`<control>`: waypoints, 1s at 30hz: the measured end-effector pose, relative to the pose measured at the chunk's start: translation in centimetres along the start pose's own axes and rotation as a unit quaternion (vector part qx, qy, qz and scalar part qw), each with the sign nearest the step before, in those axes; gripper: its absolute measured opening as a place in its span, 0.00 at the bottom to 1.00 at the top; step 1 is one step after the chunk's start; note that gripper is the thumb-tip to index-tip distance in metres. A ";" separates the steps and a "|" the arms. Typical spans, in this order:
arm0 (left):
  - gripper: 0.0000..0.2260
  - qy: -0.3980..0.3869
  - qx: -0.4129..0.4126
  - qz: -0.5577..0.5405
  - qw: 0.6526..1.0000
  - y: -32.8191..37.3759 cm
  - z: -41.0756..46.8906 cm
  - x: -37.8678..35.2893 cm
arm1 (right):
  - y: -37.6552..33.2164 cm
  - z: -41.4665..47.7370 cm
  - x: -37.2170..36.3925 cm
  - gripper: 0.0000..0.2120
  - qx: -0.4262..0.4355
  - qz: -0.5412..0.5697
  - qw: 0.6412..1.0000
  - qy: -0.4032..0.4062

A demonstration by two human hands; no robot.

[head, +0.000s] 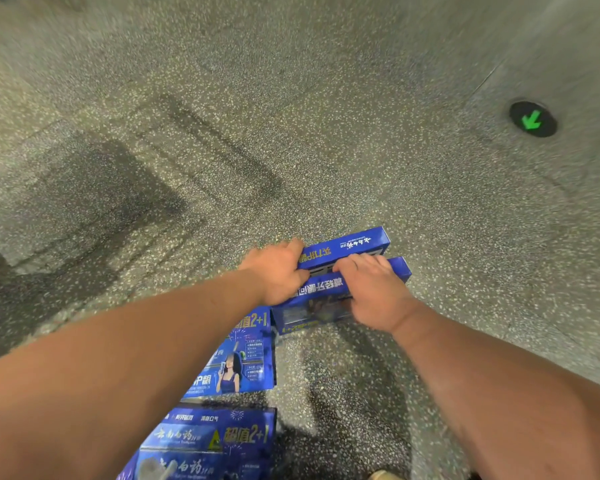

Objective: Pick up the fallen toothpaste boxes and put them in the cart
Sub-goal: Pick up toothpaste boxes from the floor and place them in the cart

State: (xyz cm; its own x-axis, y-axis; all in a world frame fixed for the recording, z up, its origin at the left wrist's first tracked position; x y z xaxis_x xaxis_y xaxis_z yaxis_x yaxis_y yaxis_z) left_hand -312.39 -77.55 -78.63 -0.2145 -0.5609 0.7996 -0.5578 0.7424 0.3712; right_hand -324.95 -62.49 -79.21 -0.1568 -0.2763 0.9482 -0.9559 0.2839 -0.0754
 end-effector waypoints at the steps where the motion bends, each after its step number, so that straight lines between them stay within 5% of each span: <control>1: 0.20 0.000 -0.002 -0.009 1.000 0.2 -0.1 0.1 | 0.0 -0.1 0.0 0.24 -0.005 0.001 1.000 0.002; 3: 0.23 -0.004 -0.007 -0.017 1.000 0.6 -0.2 -0.1 | -0.1 -0.4 0.0 0.21 -0.016 0.000 1.000 0.004; 7: 0.43 -0.014 -0.009 0.070 0.997 1.0 -0.4 -0.9 | -0.7 -0.9 0.2 0.17 -0.013 -0.027 0.999 0.010; 10: 0.41 0.007 -0.012 0.083 0.996 1.2 0.0 -1.4 | -1.1 -0.8 0.4 0.17 -0.013 -0.062 0.997 0.052; 17: 0.41 0.014 -0.026 0.058 0.998 1.1 0.5 -1.2 | -1.3 -0.2 0.1 0.38 -0.064 -0.134 0.982 0.117; 22: 0.37 0.025 -0.025 0.046 0.998 1.0 0.7 -1.2 | -0.6 0.8 0.5 0.40 -0.086 -0.180 0.972 0.129; 30: 0.42 0.023 -0.022 0.126 0.991 2.1 0.4 -1.5 | -0.5 2.3 0.5 0.50 -0.017 -0.082 0.997 -0.003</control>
State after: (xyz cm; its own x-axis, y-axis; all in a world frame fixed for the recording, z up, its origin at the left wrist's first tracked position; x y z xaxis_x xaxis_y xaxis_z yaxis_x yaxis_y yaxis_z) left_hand -313.59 -75.31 -79.26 -0.3058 -0.3383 0.8900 -0.4549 0.8730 0.1756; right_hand -325.14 -64.90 -79.41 -0.0018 -0.3269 0.9450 -0.9599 0.2654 0.0900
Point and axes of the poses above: each hand's wrist, its own z-axis towards the middle knuckle, its own x-axis out of the back of the hand, y = z × x, the point moved 2 cm from there along z, towards the middle knuckle, and after that the axes turned 4 degrees about -z, right-handed, at the moved point
